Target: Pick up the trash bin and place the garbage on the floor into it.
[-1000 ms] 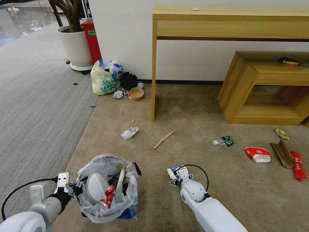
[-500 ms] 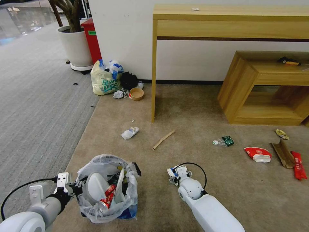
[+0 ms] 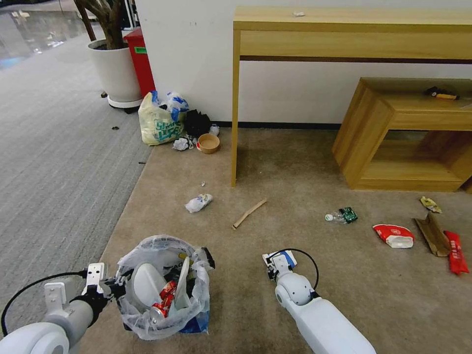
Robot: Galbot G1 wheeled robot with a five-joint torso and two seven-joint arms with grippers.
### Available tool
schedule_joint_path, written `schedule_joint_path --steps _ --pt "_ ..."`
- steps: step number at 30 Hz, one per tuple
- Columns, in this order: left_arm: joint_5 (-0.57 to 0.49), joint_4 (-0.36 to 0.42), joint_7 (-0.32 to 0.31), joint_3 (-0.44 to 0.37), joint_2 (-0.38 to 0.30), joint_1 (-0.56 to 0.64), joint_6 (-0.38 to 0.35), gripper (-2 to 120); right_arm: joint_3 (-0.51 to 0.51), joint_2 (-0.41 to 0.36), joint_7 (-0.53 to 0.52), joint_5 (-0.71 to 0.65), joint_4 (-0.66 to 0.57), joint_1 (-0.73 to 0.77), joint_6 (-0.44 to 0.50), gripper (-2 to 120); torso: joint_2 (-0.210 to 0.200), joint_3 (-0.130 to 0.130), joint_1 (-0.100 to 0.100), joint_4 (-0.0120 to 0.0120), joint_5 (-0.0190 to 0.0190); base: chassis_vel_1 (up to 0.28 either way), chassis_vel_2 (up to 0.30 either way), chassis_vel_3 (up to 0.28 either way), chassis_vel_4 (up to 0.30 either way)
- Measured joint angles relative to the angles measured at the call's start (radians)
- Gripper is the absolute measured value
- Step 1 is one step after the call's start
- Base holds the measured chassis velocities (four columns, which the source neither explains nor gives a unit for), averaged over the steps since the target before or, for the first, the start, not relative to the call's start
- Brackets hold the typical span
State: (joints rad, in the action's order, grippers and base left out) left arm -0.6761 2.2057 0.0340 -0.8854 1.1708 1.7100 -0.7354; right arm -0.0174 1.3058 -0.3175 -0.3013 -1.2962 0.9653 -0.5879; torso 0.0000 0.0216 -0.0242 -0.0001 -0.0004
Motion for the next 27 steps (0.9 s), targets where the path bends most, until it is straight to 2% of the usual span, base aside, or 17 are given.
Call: schedule_joint_path --steps 1,8,16,25,27 --pt "0.0 0.0 0.0 0.0 0.0 0.0 0.0 0 0.0 0.0 0.0 0.0 0.0 0.0 0.0 25 0.0 0.0 0.0 0.0 0.0 0.0 0.0 0.0 0.0" --pt "-0.003 -0.001 0.003 -0.006 -0.005 0.0 0.0 0 0.01 0.001 0.001 0.012 0.0 0.004 0.012 0 0.0 0.0 0.0 0.0001 0.0001 0.0 0.0 0.0 0.0" --pt "-0.006 0.0 0.004 -0.007 -0.008 -0.001 0.0 0 0.045 -0.012 0.005 0.05 -0.064 0.021 0.038 0 0.0 0.0 0.0 0.0 0.0 0.0 0.0 0.0 0.0" --pt "-0.007 0.006 0.003 -0.003 -0.011 -0.001 0.0 0 0.084 -0.045 -0.006 0.021 -0.227 0.036 0.05 0 0.0 0.0 0.0 0.0 0.0 0.0 0.0 0.0 0.0" --pt "-0.008 0.01 0.001 0.0 -0.015 -0.001 0.0 0 0.093 -0.058 -0.006 -0.009 -0.293 0.033 0.052 0 0.0 0.0 0.0 -0.0001 0.0 0.0 0.0 0.0 0.0"
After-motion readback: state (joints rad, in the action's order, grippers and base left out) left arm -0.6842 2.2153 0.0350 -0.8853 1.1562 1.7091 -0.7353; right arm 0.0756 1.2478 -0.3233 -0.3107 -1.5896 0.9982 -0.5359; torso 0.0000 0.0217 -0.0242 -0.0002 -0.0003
